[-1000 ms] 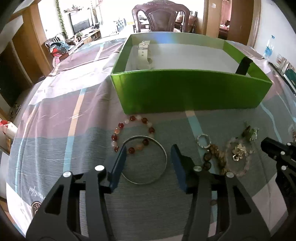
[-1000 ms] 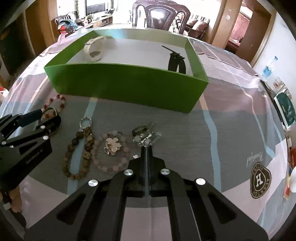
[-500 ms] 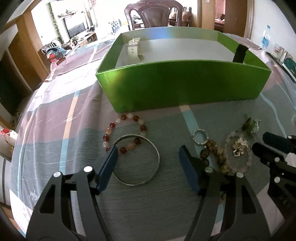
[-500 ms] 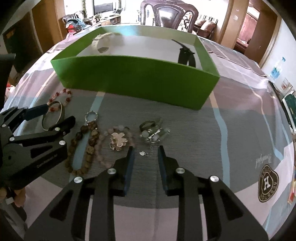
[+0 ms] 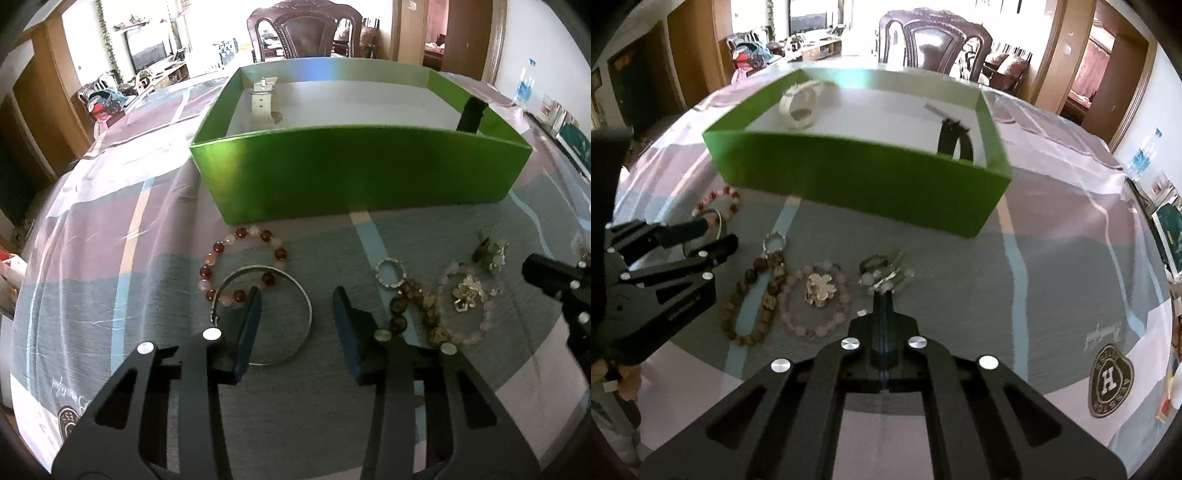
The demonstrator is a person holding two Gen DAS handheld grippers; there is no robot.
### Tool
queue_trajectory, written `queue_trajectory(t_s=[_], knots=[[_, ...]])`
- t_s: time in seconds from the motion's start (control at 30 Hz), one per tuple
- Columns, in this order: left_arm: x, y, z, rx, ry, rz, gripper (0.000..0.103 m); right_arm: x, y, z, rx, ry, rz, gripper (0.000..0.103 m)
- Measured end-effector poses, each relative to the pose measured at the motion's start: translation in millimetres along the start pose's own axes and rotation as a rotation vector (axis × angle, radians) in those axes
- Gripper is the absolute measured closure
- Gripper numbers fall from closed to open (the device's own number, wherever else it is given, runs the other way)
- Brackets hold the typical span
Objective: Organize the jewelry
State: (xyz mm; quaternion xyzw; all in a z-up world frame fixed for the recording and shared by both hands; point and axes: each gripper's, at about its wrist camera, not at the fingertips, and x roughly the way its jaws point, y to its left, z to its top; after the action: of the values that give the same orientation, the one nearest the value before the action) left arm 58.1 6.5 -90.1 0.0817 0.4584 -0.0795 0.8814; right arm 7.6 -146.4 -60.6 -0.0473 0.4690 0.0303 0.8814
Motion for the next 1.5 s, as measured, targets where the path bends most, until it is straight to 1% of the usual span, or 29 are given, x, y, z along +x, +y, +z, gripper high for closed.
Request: queue_trajectory(t_s=[0.07,0.17,0.2,0.27,0.37,0.53,0.6,0.67,0.77,0.83,0.87,0.97,1.03,1.1,1.17,1.27,1.3,1.33,1.4,1.47,1.5], knots=[[0.8,1.4,0.3,-0.006,0.002,0.001,0.058,-3.8,-5.4,3.6,-0.005,-0.013,0.003,0.103],[5.3,0.8,0.3,0.001,0.012,0.001,0.054,-4.3,-10.2,9.9,-0.007,-0.034,0.005,0.103],[5.3,0.0,0.6,0.006,0.006,0.006,0.053,-2.8,-11.6,10.4,-0.003,-0.038,0.012,0.103],[5.4,-1.7,0.9,0.013,0.004,-0.01,0.049,2.1,-12.9,9.8,0.005,-0.037,0.037,0.103],[1.9,-1.3,1.8,0.011,-0.015,-0.034,0.048,12.1,-18.1,7.8,0.025,-0.032,0.077,0.103],[-3.9,14.8,6.3,-0.063,-0.047,-0.056,0.046,22.5,-18.9,3.6,0.028,-0.036,0.107,0.103],[-4.1,17.9,6.7,-0.088,-0.045,-0.06,0.044,22.9,-22.5,2.3,0.036,-0.033,0.11,0.103],[-1.7,22.9,7.5,-0.11,-0.037,-0.064,0.04,23.0,-27.4,1.8,0.055,-0.024,0.121,0.103],[2.4,23.8,7.2,-0.109,-0.022,-0.069,0.039,25.0,-32.9,0.3,0.074,-0.007,0.103,0.102],[4.0,22.6,7.1,-0.102,-0.016,-0.069,0.038,27.1,-36.3,-1.0,0.088,0.006,0.091,0.098],[4.6,21.2,6.9,-0.094,-0.013,-0.073,0.037,27.8,-37.6,-1.6,0.094,0.011,0.093,0.094],[4.6,16.4,5.4,-0.069,-0.012,-0.084,0.036,29.9,-37.2,-3.4,0.097,0.011,0.102,0.086],[3.7,8.8,3.7,-0.036,-0.012,-0.095,0.034,29.5,-35.3,-4.0,0.096,0.003,0.125,0.076],[1.4,1.1,1.6,-0.006,-0.016,-0.097,0.032,27.5,-32.5,-4.3,0.098,-0.019,0.154,0.06],[0.6,-2.1,0.5,0.011,-0.018,-0.098,0.03,25.8,-26.8,-3.9,0.095,-0.053,0.186,0.057],[1.2,-3.9,-0.5,0.019,-0.014,-0.097,0.029,29.1,-19.5,-2.7,0.085,-0.072,0.177,0.057],[1.2,-3.3,-0.8,0.018,-0.012,-0.096,0.029,31.0,-17.3,-3.1,0.082,-0.072,0.169,0.061],[1.5,-2.5,-0.7,0.015,-0.011,-0.095,0.029,31.6,-16.3,-3.2,0.077,-0.069,0.168,0.069],[1.1,-0.3,0.3,0.005,-0.013,-0.092,0.029,29.7,-16.5,-1.4,0.07,-0.073,0.163,0.076],[0.3,4.1,1.3,-0.014,-0.017,-0.091,0.029,25.8,-21.0,-0.5,0.083,-0.075,0.168,0.078],[0.1,6.2,1.4,-0.021,-0.017,-0.087,0.029,25.2,-24.4,0.0,0.093,-0.077,0.168,0.093]])
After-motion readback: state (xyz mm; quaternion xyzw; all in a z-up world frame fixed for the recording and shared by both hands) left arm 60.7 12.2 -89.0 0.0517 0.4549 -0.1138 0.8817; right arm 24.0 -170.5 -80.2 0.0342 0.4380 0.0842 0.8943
